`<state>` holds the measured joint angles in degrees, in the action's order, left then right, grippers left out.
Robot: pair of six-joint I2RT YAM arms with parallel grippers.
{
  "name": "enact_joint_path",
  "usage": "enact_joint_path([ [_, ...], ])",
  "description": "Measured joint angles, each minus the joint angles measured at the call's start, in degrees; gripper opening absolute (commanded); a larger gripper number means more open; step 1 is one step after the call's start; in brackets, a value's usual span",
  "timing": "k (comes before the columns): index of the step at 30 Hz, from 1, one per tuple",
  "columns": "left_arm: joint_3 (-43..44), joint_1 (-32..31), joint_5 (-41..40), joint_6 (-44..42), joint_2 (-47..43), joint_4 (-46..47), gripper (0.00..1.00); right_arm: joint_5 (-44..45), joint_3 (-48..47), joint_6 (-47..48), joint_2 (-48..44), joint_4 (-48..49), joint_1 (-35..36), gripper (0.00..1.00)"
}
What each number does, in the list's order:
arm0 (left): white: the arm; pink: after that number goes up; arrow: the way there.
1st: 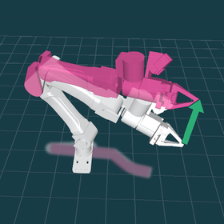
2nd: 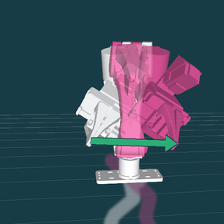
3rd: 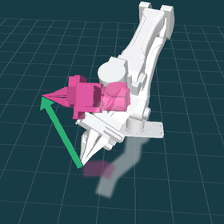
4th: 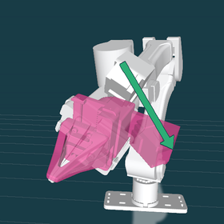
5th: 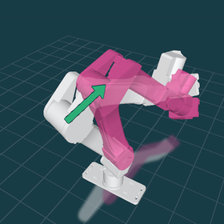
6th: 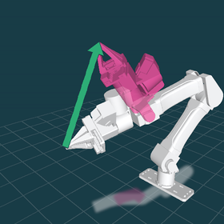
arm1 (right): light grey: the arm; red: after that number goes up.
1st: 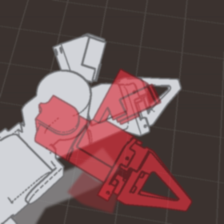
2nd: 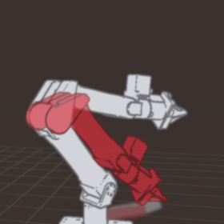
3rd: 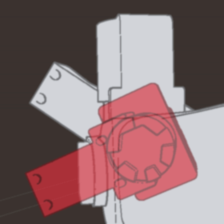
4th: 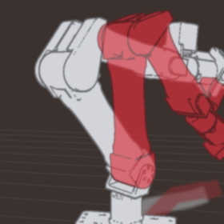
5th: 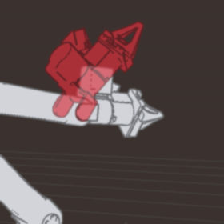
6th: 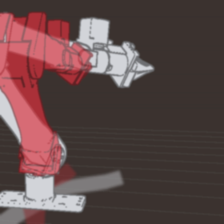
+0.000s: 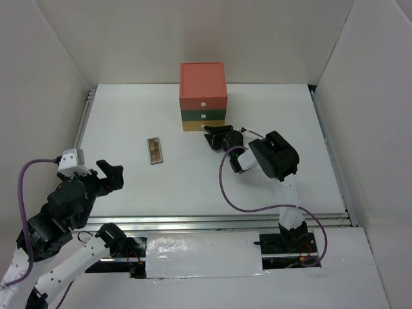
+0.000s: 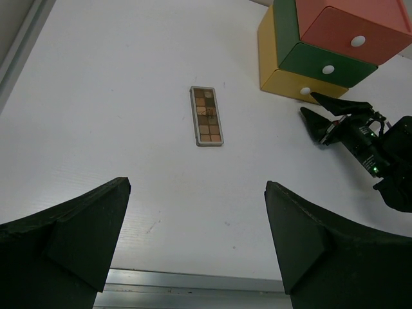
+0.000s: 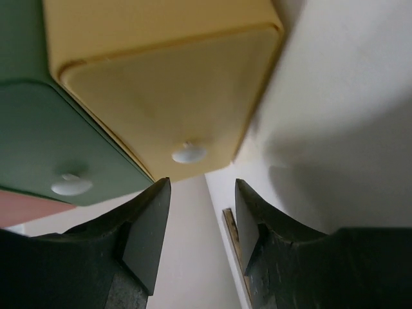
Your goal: Organize the makeup
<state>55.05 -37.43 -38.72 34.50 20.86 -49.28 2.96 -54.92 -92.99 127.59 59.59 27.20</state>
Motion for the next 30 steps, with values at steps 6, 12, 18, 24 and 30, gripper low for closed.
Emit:
enact_joint_path([
  [6, 0.00, 0.00, 0.00, 0.02, 1.49, 0.00, 0.99, -0.63, -3.96, 0.15, 0.70, -1.38, -1.51, 0.51],
  [12, 0.00, 0.00, 0.04, 0.00, 2.80, 0.02, 0.99, -2.56, -7.54, 0.48, 2.36, -4.37, -1.97, 0.47],
  [18, 0.00, 0.00, 0.04, -0.02, 2.78, 0.02, 1.00, -2.97, -8.11, 0.44, 2.95, -5.90, -1.97, 0.44],
  [24, 0.00, 0.00, 0.09, -0.04, 2.71, 0.04, 0.99, -3.02, -9.38, 0.44, 2.95, -7.34, -1.97, 0.37],
  [30, -0.07, 0.00, 0.31, -0.11, 2.21, 0.13, 0.99, -3.02, -11.43, 0.90, 2.95, -9.97, -1.97, 0.30],
])
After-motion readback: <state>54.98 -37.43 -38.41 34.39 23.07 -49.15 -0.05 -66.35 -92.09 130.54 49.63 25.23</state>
